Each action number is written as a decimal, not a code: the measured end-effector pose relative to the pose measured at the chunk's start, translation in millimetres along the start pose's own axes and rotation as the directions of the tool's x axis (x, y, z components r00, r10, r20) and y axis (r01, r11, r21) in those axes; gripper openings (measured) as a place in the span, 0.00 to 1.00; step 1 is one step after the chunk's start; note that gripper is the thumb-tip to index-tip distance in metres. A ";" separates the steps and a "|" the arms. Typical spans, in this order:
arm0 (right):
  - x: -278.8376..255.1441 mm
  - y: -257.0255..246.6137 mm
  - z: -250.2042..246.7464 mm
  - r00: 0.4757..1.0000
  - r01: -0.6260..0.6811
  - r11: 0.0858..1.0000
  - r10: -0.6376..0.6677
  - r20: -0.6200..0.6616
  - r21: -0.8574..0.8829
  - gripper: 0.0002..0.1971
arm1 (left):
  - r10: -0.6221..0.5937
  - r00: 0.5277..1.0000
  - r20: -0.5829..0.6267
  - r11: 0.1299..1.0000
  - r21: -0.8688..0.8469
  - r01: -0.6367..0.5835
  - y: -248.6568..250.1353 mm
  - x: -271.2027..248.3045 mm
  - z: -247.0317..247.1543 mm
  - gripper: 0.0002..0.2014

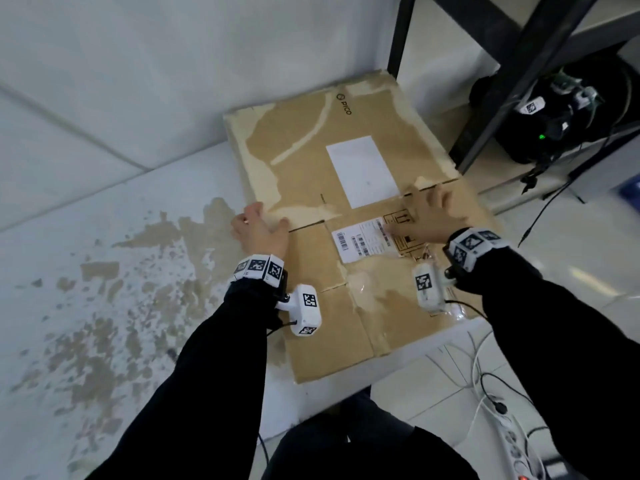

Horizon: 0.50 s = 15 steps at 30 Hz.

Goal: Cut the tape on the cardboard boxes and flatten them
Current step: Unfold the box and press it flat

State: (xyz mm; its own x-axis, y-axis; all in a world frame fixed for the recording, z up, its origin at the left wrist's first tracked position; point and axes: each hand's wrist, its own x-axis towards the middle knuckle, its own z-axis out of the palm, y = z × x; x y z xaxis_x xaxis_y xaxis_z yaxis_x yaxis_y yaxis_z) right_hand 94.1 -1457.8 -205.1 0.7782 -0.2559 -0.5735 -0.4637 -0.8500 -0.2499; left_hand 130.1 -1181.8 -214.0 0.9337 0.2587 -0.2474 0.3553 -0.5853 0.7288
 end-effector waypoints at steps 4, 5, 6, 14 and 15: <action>-2.6 -8.6 15.6 0.998 -0.049 0.996 0.051 0.022 -0.068 0.64 | -0.060 0.943 0.326 0.912 0.403 -0.081 6.9 -9.6 9.7 0.66; 1.1 -8.3 15.0 0.999 -0.049 0.996 0.050 0.019 -0.073 0.65 | -0.067 0.930 0.360 0.891 0.442 -0.107 6.3 -7.7 13.1 0.70; 4.8 -8.0 12.9 0.998 -0.055 0.996 0.057 0.033 -0.070 0.65 | -0.074 0.924 0.375 0.884 0.453 -0.113 6.5 -5.2 15.7 0.72; 30.6 -13.1 -3.0 0.999 -0.038 0.992 0.036 -0.018 -0.121 0.64 | -0.105 0.955 0.277 0.860 0.507 -0.053 21.9 7.6 28.7 0.70; 30.6 -15.4 -3.9 0.999 -0.046 0.992 0.044 -0.023 -0.121 0.64 | -0.099 0.959 0.266 0.862 0.505 -0.051 23.0 7.4 26.0 0.69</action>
State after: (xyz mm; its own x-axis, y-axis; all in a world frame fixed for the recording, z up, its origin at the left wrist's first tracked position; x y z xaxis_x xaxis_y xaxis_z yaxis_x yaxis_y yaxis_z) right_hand 126.6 -1454.3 -215.7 0.7668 -0.3036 -0.5656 -0.4446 -0.8867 -0.1269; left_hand 146.3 -1213.4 -215.7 0.8717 0.1016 -0.4793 0.2807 -0.9053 0.3186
